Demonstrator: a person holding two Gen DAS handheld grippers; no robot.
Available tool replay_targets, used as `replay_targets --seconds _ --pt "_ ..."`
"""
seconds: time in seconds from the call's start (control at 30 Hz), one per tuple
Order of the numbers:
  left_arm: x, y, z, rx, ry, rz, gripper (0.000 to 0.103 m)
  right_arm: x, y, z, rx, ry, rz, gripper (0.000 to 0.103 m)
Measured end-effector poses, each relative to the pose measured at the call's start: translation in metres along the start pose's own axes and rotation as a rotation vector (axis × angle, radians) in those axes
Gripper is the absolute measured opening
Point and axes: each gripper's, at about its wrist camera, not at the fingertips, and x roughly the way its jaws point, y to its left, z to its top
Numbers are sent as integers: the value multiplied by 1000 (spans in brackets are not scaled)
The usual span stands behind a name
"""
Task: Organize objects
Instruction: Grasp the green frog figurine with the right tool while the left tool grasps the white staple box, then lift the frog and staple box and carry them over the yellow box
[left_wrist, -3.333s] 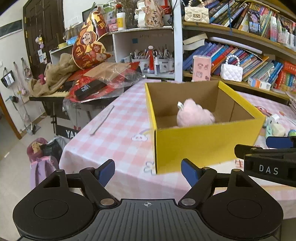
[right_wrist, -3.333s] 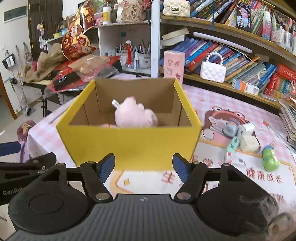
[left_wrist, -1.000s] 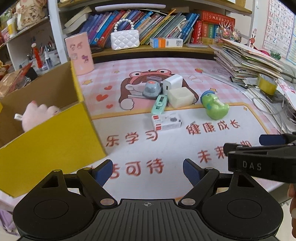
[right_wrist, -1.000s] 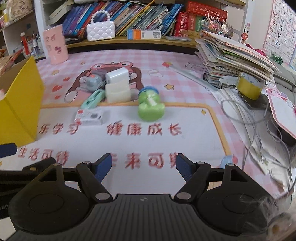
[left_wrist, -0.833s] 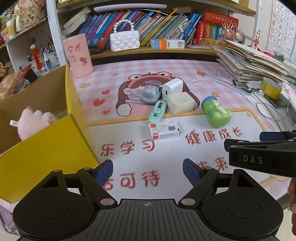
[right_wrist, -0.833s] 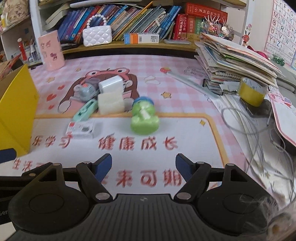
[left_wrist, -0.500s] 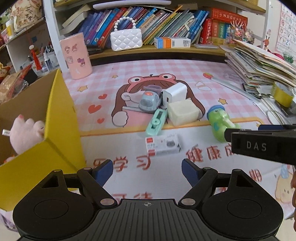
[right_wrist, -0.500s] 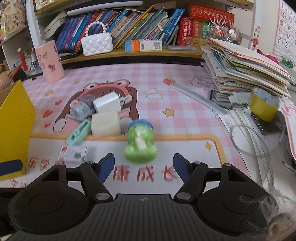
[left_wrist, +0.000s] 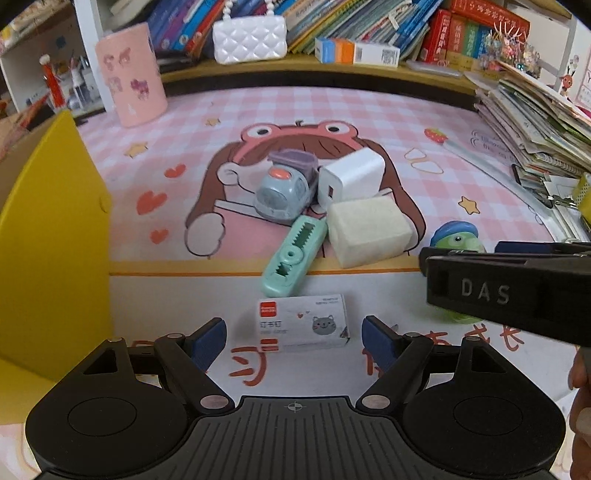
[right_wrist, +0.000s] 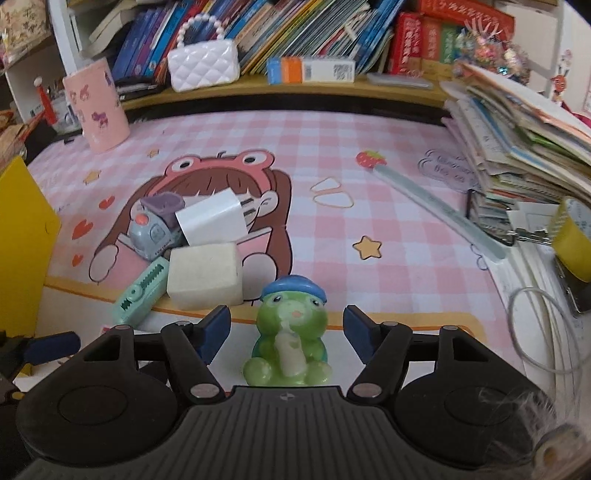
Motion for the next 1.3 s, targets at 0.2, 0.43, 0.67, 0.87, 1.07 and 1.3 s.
replay_targets --seconds 0.2,0.43,0.67,0.87,1.07,1.3 --pt "6 -1 0 -7 12 10 65 13 -3 -2 -5 53 19 46" --pt "-3 9 -1 -46 18 -20 52 6 -8 -6 27 36 29 40" --pt "-34 22 -8 -38 -38 -47 52 -24 -1 -14 50 16 63 40" --pt "-57 42 -26 -60 -57 -65 52 -50 19 -29 48 8 83 40" --pt "-74 62 -39 -70 -87 -70 52 -66 47 -45 25 12 98 40" --pt "-93 89 -61 -84 -107 -80 52 -85 80 -61 0 -1 94 40"
